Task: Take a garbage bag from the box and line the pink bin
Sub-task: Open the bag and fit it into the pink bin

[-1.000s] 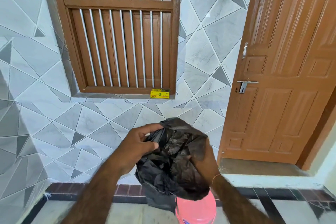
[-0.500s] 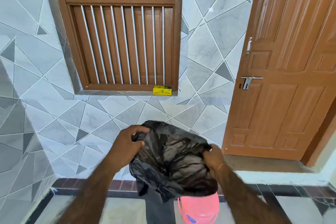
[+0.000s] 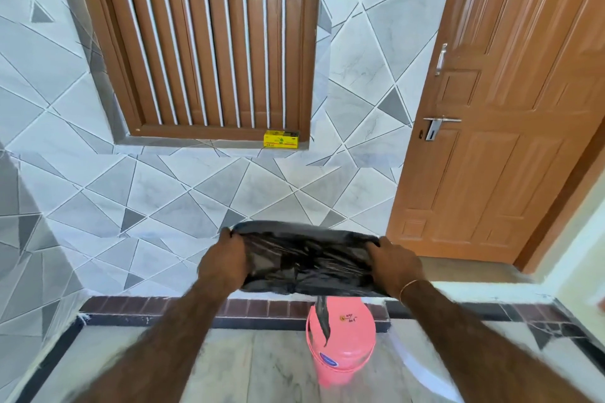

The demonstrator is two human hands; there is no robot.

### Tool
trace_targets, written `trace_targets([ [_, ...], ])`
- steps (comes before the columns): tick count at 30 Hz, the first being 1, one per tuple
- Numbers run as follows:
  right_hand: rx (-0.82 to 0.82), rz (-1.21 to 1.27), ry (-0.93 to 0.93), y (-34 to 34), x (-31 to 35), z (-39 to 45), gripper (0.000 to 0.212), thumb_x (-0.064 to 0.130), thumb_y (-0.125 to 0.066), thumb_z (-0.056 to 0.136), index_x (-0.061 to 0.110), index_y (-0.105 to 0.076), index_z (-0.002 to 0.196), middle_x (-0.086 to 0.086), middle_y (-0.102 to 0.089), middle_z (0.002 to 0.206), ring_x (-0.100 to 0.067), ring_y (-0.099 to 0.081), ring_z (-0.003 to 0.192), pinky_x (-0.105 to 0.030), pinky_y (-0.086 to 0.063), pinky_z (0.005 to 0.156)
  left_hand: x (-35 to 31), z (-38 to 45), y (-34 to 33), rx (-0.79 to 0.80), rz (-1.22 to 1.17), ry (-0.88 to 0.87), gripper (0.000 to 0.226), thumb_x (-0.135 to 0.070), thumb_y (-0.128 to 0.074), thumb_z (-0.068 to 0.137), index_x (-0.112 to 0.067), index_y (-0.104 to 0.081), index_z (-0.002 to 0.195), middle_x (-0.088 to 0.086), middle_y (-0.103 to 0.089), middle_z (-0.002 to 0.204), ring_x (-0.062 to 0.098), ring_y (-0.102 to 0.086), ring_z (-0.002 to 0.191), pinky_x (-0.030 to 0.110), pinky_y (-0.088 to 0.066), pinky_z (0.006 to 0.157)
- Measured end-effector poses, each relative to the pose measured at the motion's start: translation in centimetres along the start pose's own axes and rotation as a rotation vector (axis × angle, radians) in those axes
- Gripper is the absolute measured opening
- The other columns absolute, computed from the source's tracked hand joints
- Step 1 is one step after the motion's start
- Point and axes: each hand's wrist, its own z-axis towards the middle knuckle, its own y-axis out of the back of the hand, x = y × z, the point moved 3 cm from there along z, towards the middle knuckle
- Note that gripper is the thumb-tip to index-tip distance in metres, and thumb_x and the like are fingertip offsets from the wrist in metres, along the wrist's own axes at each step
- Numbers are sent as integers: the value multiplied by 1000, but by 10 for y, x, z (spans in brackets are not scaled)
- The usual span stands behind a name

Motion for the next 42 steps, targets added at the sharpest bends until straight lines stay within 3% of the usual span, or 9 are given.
trace_targets([
  [5,83,8,-169,14,-26,2,46,12,-35,95,22,-33,140,-13,-56,121,-37,-60,107,-44,-50,83,-8,17,-11,159,284,-138,45,-19,-57,86,-12,-41,128,10,-42,127,36,-58,113,48,-49,93],
  [10,-624,160,-218,70,-29,7,48,6,-55,81,16,-42,126,-18,-56,112,-39,-61,86,-44,-53,57,-41,17,46,-690,-340,-86,37,-13,-59,83,-11,-50,119,14,-52,121,39,-59,101,52,-52,82],
  [12,-294,82,-178,33,-25,7,40,15,-50,88,15,-48,128,-16,-59,118,-39,-62,95,-44,-54,69,-33,17,4,-432,-179,-189,36,-26,-49,92,-21,-46,127,11,-53,125,37,-58,105,50,-51,85],
  [14,265,92,-251,-33,-23,-14,36,24,-37,96,16,-53,127,-12,-62,126,-36,-61,111,-41,-50,89,-4,-4,-84,173,282,-230,42,-25,-42,95,-23,-38,137,6,-51,130,30,-56,115,45,-49,94],
  [21,319,253,-285,-37,-54,-24,34,22,-49,90,14,-56,123,-14,-62,127,-33,-58,116,-35,-45,95,19,36,-93,316,312,-253,56,-23,-45,85,-15,-34,140,14,-53,127,32,-58,117,41,-48,97],
  [27,-609,437,-421,54,-63,3,26,15,-44,90,3,-57,109,-24,-62,105,-44,-62,87,-47,-51,74,-53,28,19,-621,-448,-123,30,0,-45,81,-6,-56,108,15,-53,106,32,-54,93,42,-48,77],
  [28,-618,391,-403,50,-64,0,30,16,-41,91,2,-60,109,-23,-63,106,-43,-63,85,-47,-53,72,-48,24,5,-614,-540,-117,34,1,-45,82,-7,-54,113,13,-54,108,26,-53,93,38,-45,78],
  [32,393,407,-452,-86,-66,-40,35,37,-37,94,18,-57,114,-14,-63,124,-33,-60,112,-42,-48,96,5,-1,-147,313,78,-142,44,-24,-35,93,-24,-37,137,13,-49,136,32,-55,117,42,-47,96],
  [42,268,480,-394,-94,-111,-41,25,19,-51,88,10,-51,112,-18,-65,117,-38,-60,108,-39,-48,87,-37,5,-147,217,25,-98,30,-17,-41,84,-15,-49,113,12,-51,109,37,-60,106,44,-50,88],
])
